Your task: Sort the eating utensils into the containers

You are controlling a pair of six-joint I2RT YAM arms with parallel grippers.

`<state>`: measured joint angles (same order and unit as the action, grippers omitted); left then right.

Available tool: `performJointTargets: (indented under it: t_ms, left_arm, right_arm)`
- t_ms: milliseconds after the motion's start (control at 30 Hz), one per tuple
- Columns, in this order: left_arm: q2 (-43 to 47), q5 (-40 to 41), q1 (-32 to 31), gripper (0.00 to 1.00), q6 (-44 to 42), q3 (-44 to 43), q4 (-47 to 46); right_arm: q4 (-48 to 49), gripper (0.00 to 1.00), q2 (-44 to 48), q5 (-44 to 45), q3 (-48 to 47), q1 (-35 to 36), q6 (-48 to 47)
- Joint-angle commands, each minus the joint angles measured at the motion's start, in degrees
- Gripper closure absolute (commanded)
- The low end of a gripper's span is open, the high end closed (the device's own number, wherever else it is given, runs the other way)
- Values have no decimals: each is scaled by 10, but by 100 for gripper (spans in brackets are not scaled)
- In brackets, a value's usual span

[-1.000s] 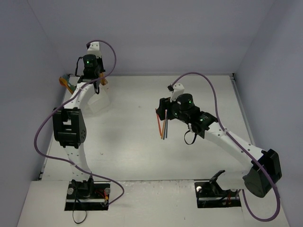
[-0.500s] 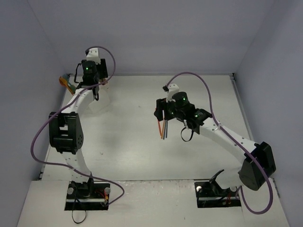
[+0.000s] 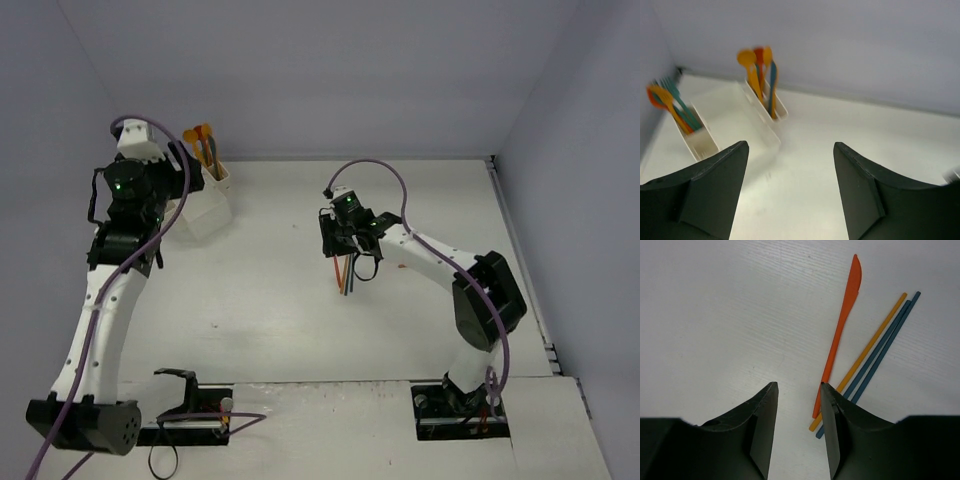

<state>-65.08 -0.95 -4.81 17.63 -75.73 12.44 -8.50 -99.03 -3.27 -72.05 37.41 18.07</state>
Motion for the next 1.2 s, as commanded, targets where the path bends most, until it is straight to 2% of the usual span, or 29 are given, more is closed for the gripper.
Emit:
performJointTargets:
  t_ms: [0, 233, 567, 833, 967, 1167]
  left_arm:
    - [65, -65, -25, 34, 61, 61, 107]
    - [167, -91, -33, 34, 82, 137, 191]
    - [187, -107, -52, 34, 97, 146, 222]
    - [192, -120, -57, 34, 103, 146, 233]
    - [189, -131, -59, 34, 115, 145, 232]
    - [176, -163, -62, 34, 148, 135, 228]
  right_arm:
    - [-14, 66, -33, 28, -36, -3, 29]
    - [-17, 65, -84, 65, -36, -3, 50]
    - [-15, 68, -125, 77, -34, -2, 63]
    - [-15, 83, -154, 79, -36, 12, 60]
    - [-15, 99, -162, 69, -37, 27, 58]
    - [9, 100, -109, 51, -52, 74, 39]
